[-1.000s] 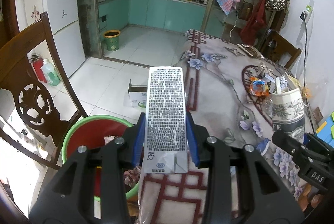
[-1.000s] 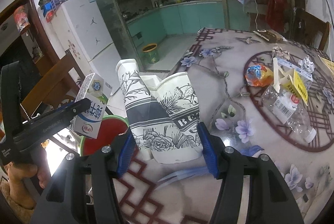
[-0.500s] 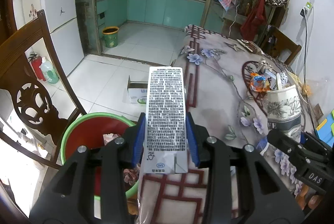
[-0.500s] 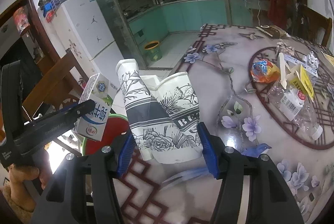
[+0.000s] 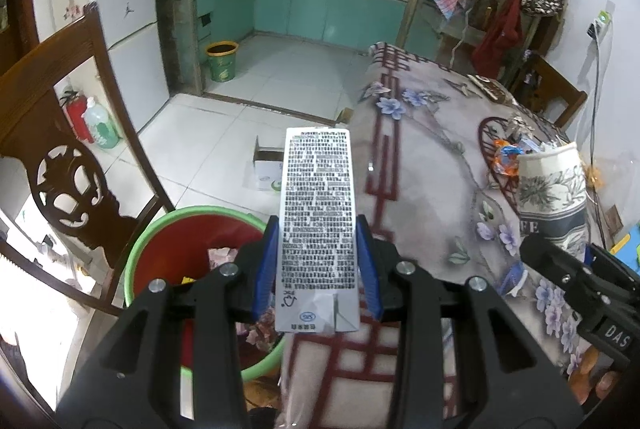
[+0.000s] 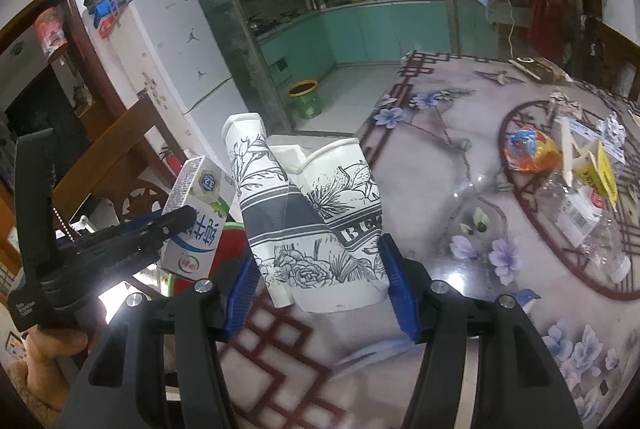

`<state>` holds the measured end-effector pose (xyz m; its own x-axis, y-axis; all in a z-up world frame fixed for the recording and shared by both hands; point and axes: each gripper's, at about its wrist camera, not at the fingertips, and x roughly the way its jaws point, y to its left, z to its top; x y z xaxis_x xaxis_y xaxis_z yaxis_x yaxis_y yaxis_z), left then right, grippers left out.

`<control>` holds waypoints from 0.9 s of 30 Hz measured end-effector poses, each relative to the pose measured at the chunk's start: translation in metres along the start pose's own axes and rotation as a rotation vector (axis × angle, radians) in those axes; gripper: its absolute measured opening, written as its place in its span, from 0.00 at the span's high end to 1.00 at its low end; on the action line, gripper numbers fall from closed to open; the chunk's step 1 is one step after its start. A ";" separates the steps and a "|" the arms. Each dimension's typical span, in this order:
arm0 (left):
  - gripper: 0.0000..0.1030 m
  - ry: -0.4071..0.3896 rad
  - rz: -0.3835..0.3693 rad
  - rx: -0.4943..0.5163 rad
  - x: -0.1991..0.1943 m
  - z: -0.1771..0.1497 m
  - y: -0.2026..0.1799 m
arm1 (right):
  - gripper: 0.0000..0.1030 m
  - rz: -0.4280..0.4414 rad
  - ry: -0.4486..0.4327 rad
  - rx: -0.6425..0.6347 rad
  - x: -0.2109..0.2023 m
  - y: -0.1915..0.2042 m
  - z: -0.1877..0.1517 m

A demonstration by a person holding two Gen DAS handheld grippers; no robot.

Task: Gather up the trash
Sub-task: 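Carry the paper cup and milk carton over the red bucket, then open both grippers over the red bucket to drop cup and carton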

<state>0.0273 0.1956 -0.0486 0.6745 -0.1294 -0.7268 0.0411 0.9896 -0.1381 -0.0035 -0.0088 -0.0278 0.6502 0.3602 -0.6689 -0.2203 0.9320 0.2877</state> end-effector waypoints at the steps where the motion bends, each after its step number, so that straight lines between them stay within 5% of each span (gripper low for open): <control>1: 0.65 0.004 0.005 -0.011 0.000 -0.001 0.006 | 0.45 0.005 0.002 0.000 0.002 0.002 0.000; 27: 0.65 0.065 0.145 -0.192 0.014 -0.006 0.093 | 0.45 0.119 0.178 -0.138 0.107 0.085 -0.014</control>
<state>0.0367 0.2854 -0.0757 0.6140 0.0035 -0.7893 -0.1983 0.9686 -0.1500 0.0371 0.1098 -0.0840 0.4783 0.4577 -0.7495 -0.3928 0.8748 0.2835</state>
